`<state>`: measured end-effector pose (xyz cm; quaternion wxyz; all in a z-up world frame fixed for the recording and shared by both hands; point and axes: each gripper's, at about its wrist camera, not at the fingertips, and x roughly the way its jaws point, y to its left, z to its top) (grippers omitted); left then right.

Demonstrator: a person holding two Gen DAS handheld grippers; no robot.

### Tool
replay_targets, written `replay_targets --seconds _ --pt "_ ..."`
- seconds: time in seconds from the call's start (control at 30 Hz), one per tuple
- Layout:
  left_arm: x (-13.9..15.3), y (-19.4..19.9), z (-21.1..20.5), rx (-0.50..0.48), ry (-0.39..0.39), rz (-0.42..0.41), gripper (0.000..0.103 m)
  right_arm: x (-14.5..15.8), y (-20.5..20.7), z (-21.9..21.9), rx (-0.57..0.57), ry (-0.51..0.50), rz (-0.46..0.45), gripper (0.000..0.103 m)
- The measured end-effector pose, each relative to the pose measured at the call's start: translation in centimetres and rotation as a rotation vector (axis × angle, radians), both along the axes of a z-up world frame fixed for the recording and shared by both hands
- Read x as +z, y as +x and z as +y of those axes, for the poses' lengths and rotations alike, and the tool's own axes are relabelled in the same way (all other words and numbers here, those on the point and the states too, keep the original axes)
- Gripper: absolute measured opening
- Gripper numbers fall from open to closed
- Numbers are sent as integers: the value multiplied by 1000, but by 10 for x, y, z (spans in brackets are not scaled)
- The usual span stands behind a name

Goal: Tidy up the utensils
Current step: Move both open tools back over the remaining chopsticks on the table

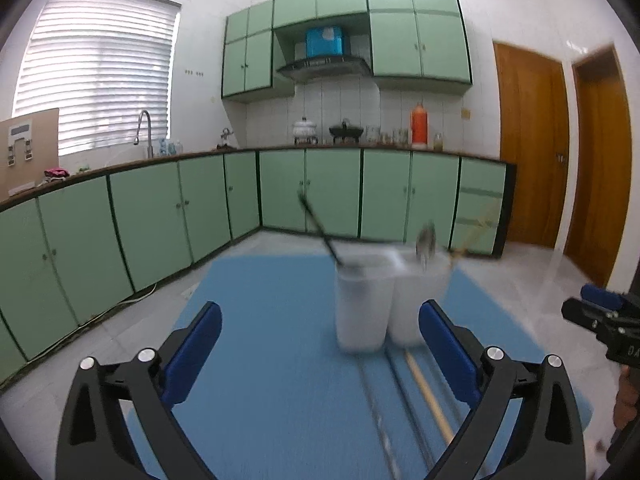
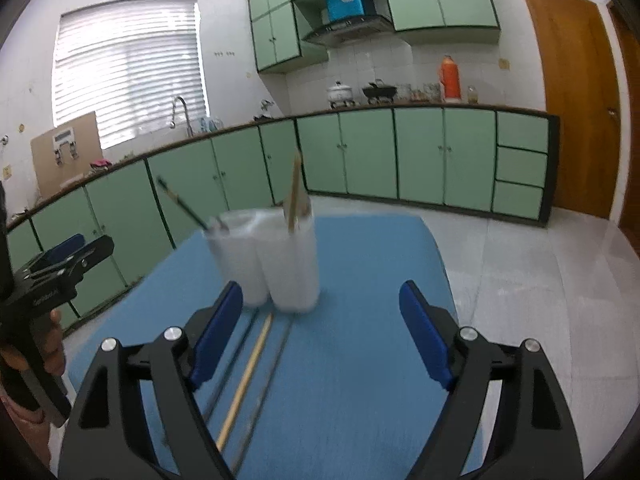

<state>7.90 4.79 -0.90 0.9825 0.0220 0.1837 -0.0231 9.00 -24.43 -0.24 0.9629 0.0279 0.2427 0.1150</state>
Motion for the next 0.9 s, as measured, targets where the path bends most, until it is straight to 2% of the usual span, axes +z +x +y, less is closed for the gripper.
replay_targets --seconds 0.2,0.33,0.57,0.8,0.9 --pt "-50 -34 -9 16 31 68 97 -53 -40 20 -76 -58 21 77" --pt "-79 -49 -15 13 45 109 97 -82 -58 30 -81 -39 55 67" --pt "-107 -67 -19 17 40 138 97 -99 -79 39 -81 -2 54 54" --pt "-118 -80 -11 19 19 137 97 -108 -97 62 -46 -40 2 42" --pt "-123 -84 -6 27 11 145 97 -114 -100 73 -38 -79 -6 33"
